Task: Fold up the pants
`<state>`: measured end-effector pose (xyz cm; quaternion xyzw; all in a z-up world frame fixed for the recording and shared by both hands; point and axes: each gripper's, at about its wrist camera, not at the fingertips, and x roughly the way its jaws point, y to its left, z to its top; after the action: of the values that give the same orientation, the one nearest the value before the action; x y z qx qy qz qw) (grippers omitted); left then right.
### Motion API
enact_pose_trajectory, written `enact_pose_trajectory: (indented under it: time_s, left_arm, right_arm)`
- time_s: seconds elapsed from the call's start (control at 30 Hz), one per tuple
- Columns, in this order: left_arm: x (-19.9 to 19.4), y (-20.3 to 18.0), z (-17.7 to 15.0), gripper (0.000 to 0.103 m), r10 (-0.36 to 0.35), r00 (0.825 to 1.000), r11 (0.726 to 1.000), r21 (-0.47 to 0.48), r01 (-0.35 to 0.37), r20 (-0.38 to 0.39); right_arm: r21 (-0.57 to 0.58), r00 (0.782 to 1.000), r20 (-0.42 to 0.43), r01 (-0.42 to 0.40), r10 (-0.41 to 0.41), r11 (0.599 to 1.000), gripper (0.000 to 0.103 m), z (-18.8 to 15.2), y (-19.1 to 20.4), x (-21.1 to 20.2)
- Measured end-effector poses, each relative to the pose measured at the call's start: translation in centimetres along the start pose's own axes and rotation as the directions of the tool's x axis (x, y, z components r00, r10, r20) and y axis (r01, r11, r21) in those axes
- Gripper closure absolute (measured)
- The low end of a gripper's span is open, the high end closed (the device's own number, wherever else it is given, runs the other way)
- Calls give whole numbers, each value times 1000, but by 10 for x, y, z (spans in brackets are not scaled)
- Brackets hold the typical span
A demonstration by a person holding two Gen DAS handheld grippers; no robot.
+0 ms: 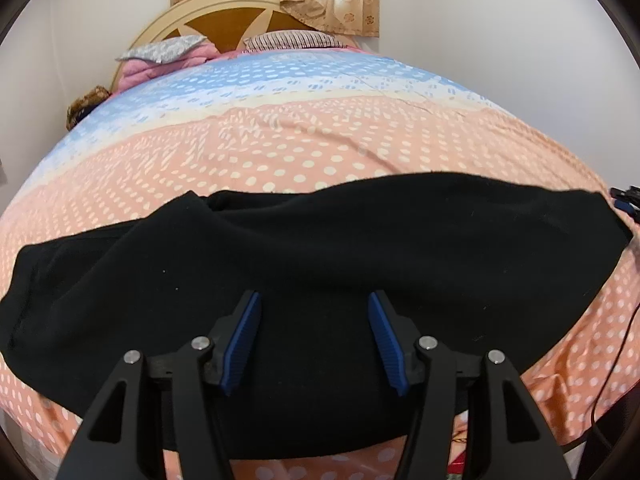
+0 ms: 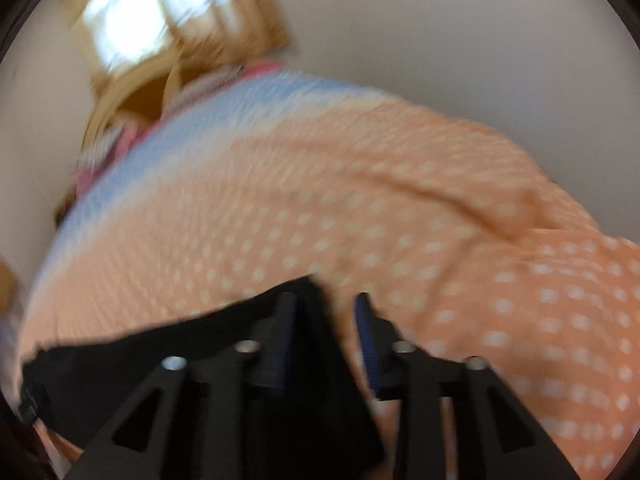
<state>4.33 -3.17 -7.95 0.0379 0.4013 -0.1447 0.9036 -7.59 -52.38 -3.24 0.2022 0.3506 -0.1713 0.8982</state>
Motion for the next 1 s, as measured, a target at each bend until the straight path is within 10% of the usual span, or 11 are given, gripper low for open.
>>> enact_pose_trajectory:
  time_s: [0.13,0.57,0.7,1.0]
  left_arm:
    - [-12,-2,5,44,3,998,1000,4,-3,63]
    - [-11,0,4,36,-10,998,1000,-13,11,58]
    - [6,-10,-6,28,-17,1000,999,34,18,-20]
    - [-20,-8,1,28,-43,994,991,128,30,96]
  right_arm:
    - [97,995,94,-52,43,994,47,-3,-28,-43]
    - [-132,999,-46,-17,11,991,47,-56,20,-20]
    - [-145,998,-64,-26,16,989,87,-62,31,-22]
    - [16,996,49,-76,76,997,89,-50,19,-53]
